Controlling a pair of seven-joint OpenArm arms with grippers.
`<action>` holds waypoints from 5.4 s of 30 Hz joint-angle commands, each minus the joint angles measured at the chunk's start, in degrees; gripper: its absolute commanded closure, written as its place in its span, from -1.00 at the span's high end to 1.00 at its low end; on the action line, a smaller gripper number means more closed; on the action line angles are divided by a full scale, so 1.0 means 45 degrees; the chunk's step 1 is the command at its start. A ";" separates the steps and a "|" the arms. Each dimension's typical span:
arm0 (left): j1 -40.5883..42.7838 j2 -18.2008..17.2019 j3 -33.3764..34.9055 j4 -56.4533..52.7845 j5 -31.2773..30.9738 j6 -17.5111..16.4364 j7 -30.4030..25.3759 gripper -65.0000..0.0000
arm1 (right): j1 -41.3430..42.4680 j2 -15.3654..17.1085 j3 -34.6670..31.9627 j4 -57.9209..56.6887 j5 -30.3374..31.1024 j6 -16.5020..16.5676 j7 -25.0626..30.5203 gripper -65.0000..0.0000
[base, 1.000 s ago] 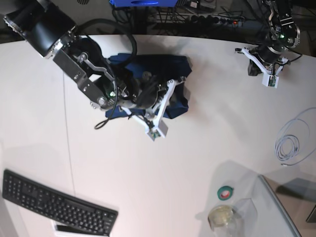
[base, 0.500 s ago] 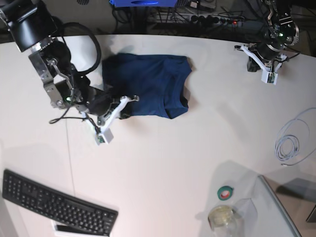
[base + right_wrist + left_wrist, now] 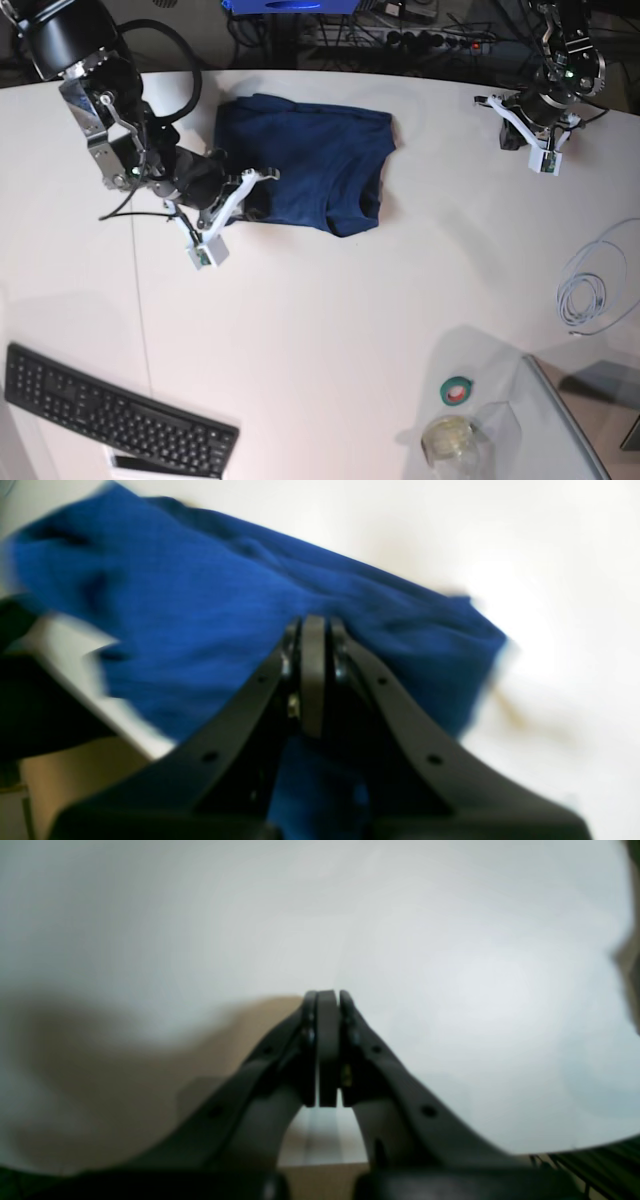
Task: Layout the t-shirt on the table in an organized manner, then fold the t-shirt properly
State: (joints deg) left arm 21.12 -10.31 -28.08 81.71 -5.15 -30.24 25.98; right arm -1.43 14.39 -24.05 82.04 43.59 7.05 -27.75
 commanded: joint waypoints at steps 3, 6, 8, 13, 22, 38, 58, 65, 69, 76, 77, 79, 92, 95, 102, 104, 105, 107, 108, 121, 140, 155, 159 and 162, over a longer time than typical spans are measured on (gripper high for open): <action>0.0043 -0.0162 -0.0003 0.0196 -0.0116 -0.0030 -0.0215 -1.00 | -0.0160 -0.0024 0.0393 0.1686 0.0168 0.0143 -0.0759 -0.94; 0.0043 -0.0064 0.0056 0.0313 -0.0214 -0.0030 -0.0215 -1.00 | -0.0317 -0.0082 0.0393 0.2233 0.0168 0.0143 -0.1365 -0.94; 0.0043 0.0151 0.0075 0.0684 -0.0214 -0.0049 -0.0215 -1.00 | -0.0414 -0.0082 0.0432 0.2252 0.0129 0.0143 -0.1306 -0.94; 0.0043 0.0991 0.0544 0.2599 -0.0233 -0.1495 -0.0176 -1.00 | -0.0434 0.0015 0.0510 0.2213 0.0110 0.0143 -0.1306 -0.94; -0.0426 0.0991 0.2439 0.3732 -0.5137 -0.2169 0.1973 0.63 | -0.0473 0.0054 0.0510 0.2194 0.0090 0.0143 -0.1404 -0.94; -0.2516 0.0737 0.5643 -0.1582 -0.6094 -0.2169 0.0938 1.00 | -0.1118 0.0660 0.1624 0.2272 0.0149 0.0143 -0.1326 -0.94; -0.3805 0.0249 0.6952 -0.3047 -0.6094 -0.0577 0.1055 -1.00 | -0.2466 0.0640 0.6156 0.2663 0.0149 0.0182 -0.1346 -0.94; -0.5994 -0.1705 1.1504 -0.3067 -0.6075 -0.0538 0.2188 -1.00 | -0.2622 0.0660 0.6234 0.2780 0.0149 0.0182 -0.1385 -0.94; -0.7810 -0.2721 1.4180 -0.3106 -0.6075 -0.0538 0.2618 -1.00 | -0.2642 0.0660 0.6156 0.2780 0.0149 0.0182 -0.1404 -0.94; -1.0780 -0.2565 1.8537 -0.3184 -0.5157 -0.0518 0.2618 -1.00 | -0.2661 0.0640 0.6136 0.2780 0.0168 0.0182 -0.1424 -0.94; -1.1034 -0.2311 1.8908 -0.3223 -0.4727 -0.0518 0.2638 -1.00 | -0.2681 0.0621 0.6136 0.2780 0.0168 0.0182 -0.1424 -0.94; -1.1327 -0.1744 1.9084 -0.3672 -0.3887 -0.0538 0.2638 -1.00 | -0.2856 0.0621 0.6136 0.2780 0.0168 0.0182 -0.1424 -0.94; -1.1542 0.1382 1.9123 -0.5841 0.1486 -0.0596 0.1934 -1.00 | -0.3443 -0.0239 0.4847 0.3132 0.0110 0.0182 -0.1404 -0.94; -1.1600 0.1538 1.9142 -0.5841 0.1544 -0.0596 0.1895 -1.00 | -0.3423 -0.0239 0.4261 0.3132 0.0110 0.0163 -0.1404 -0.94; -1.1600 0.1558 1.9142 -0.5704 0.1544 -0.0596 0.1876 -1.00 | -0.2935 -0.0434 0.3011 0.2467 0.0149 0.0163 -0.1326 -0.94; -1.1600 0.1714 1.9142 -0.5685 0.1544 -0.0596 0.1876 -1.00 | -0.2798 -0.0454 0.2972 0.2370 0.0149 0.0163 -0.1326 -0.94; -1.1600 0.1772 1.9142 -0.5685 0.1544 -0.0596 0.1876 -1.00 | -0.2798 -0.0454 0.2991 0.2370 0.0129 0.0163 -0.1346 -0.94; -1.1600 0.1772 1.9142 -0.5685 0.1544 -0.0596 0.1876 -1.00 | -0.2778 -0.0454 0.3011 0.2370 0.0129 0.0163 -0.1385 -0.94; -1.1600 0.1772 1.9142 -0.5685 0.1544 -0.0596 0.1876 -1.00 | -0.2778 -0.0454 0.3011 0.2370 0.0129 0.0163 -0.1385 -0.94; -1.2030 0.1753 1.9162 -0.4551 0.1544 -0.0596 0.1973 0.03 | -0.2778 -0.0336 0.2991 0.2370 0.0129 0.0163 -0.1443 -0.94; -1.1698 -0.0591 1.7560 0.1739 0.1427 -0.1944 0.5822 0.26 | -0.2798 -0.0317 0.3011 0.2682 0.0110 0.0163 -0.1834 -0.94; -0.1774 -0.0357 0.9941 0.2853 0.1505 -0.1925 0.0606 -1.00 | -0.3423 -0.0082 0.2425 0.2194 0.0090 0.0163 -0.1775 -0.94; -0.1637 -0.0357 1.0078 0.1388 0.1427 -0.1808 0.0352 -1.00 | -0.3208 -0.0063 0.2386 0.1334 0.0090 0.0163 -0.1404 -0.94; -0.1598 -0.0357 1.0078 0.1153 0.1427 -0.1163 0.0332 -1.00 | -0.3110 -0.0043 0.2366 0.0963 0.0090 0.0163 -0.1033 -0.94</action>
State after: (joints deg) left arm 14.13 -11.81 17.32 86.11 1.93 -35.51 28.53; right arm -15.55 13.76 -13.43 85.69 43.64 7.44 -33.04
